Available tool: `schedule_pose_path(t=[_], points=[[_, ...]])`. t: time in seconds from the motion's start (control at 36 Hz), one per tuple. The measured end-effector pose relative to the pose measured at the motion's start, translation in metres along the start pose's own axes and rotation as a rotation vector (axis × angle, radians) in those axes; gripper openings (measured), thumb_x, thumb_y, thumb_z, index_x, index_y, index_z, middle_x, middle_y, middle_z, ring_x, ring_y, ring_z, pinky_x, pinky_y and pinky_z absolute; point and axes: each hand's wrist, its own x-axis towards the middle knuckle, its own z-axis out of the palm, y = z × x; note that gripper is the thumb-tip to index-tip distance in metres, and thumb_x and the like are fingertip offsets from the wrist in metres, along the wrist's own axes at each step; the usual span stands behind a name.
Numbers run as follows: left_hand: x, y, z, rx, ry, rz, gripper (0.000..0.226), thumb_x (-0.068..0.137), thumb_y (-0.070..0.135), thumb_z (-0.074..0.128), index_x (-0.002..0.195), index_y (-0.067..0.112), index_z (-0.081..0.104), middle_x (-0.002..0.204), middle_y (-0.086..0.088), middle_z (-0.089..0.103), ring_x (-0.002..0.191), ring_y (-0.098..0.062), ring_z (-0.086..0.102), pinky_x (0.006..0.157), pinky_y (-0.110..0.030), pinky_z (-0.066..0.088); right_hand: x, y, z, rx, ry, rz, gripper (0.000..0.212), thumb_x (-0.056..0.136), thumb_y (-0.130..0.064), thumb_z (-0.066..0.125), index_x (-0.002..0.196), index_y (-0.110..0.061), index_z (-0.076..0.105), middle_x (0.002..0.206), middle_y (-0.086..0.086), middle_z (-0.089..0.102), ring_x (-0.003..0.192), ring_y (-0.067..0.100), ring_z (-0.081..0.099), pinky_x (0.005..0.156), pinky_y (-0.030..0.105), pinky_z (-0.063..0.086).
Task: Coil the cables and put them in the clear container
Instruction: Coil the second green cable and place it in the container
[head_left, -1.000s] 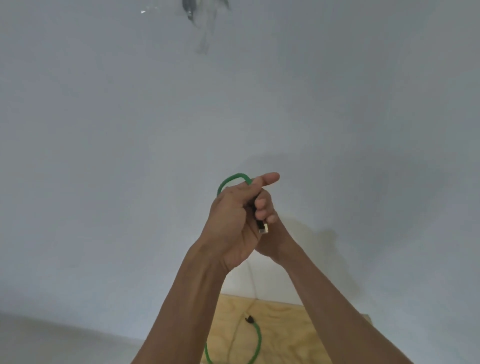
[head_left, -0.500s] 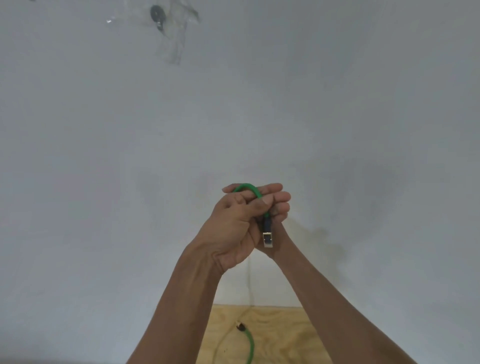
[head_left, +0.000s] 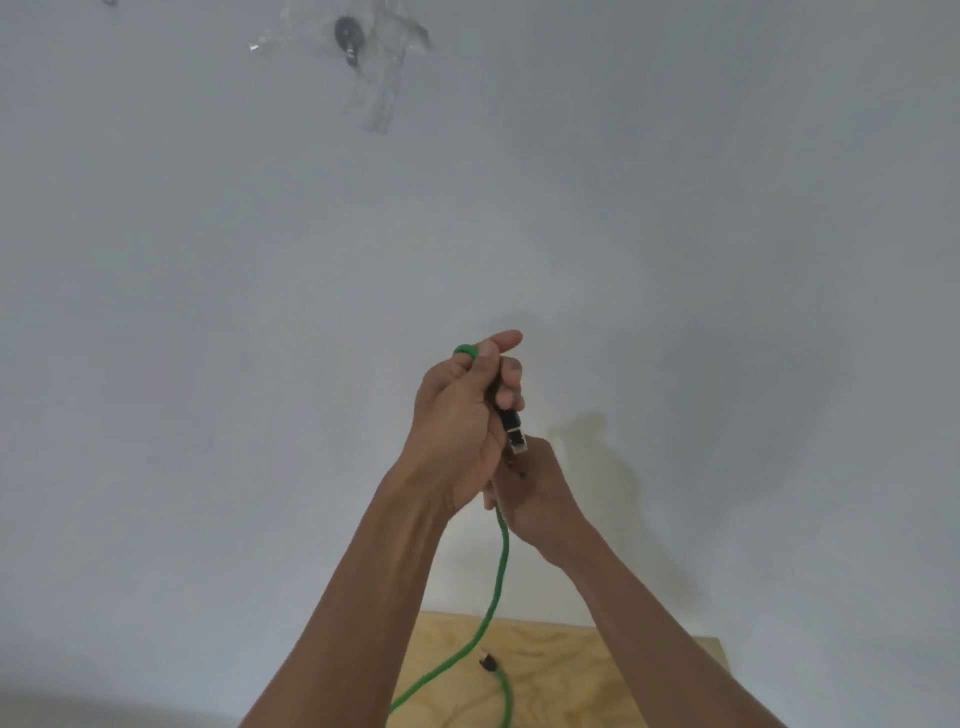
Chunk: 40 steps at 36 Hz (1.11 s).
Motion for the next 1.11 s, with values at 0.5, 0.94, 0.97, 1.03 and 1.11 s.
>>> schedule_pose_path(t=[0.5,0.94,0.97,1.03,1.11], points=[[0.04,-0.021,-0.038,0.743,-0.02,0.305,0.027,0.106,0.013,0.042,0.101,0.003,0.066,0.095,0.001,0.067,0.065,-0.013,0.052,0.063,-0.024,0.044,0.002,-0.009,-0.019,-0.37,0.065,-0.131,0.016,0.094,-0.026,0.061,0.102,-0.021,0.074,0.077,0.0,0.072,0.061,0.017,0.062,0.062,0.024,0.051],[0.047,-0.019,-0.059,1.134,-0.208,0.204,0.045,0.108,0.03,0.034,0.078,0.005,0.057,0.078,0.0,0.058,0.068,-0.016,0.056,0.069,-0.036,0.048,0.04,-0.031,-0.061,-0.61,-0.11,-0.494,0.014,0.082,-0.018,0.078,0.094,-0.025,0.075,0.09,-0.007,0.075,0.075,0.017,0.067,0.073,0.043,0.056],[0.046,-0.018,-0.058,1.143,-0.219,0.216,0.052,0.108,0.036,0.032,0.074,0.004,0.057,0.074,0.0,0.055,0.065,-0.015,0.054,0.068,-0.037,0.047,0.042,-0.033,-0.062,-0.632,-0.102,-0.55,0.012,0.081,-0.018,0.078,0.092,-0.023,0.075,0.088,-0.007,0.075,0.072,0.015,0.066,0.071,0.042,0.055],[0.042,-0.018,-0.058,1.129,-0.236,0.204,0.062,0.107,0.046,0.026,0.072,0.004,0.055,0.067,0.0,0.053,0.06,-0.013,0.051,0.066,-0.036,0.045,0.047,-0.039,-0.066,-0.66,-0.068,-0.642,0.009,0.08,-0.019,0.078,0.088,-0.022,0.075,0.085,-0.009,0.073,0.07,0.012,0.062,0.068,0.042,0.054],[0.038,-0.021,-0.06,1.001,-0.232,0.07,0.066,0.105,0.052,0.023,0.085,0.001,0.059,0.059,0.001,0.053,0.057,-0.012,0.047,0.067,-0.034,0.043,0.054,-0.046,-0.071,-0.66,-0.028,-0.731,0.006,0.079,-0.019,0.076,0.083,-0.021,0.073,0.083,-0.012,0.07,0.071,0.013,0.063,0.065,0.04,0.054]])
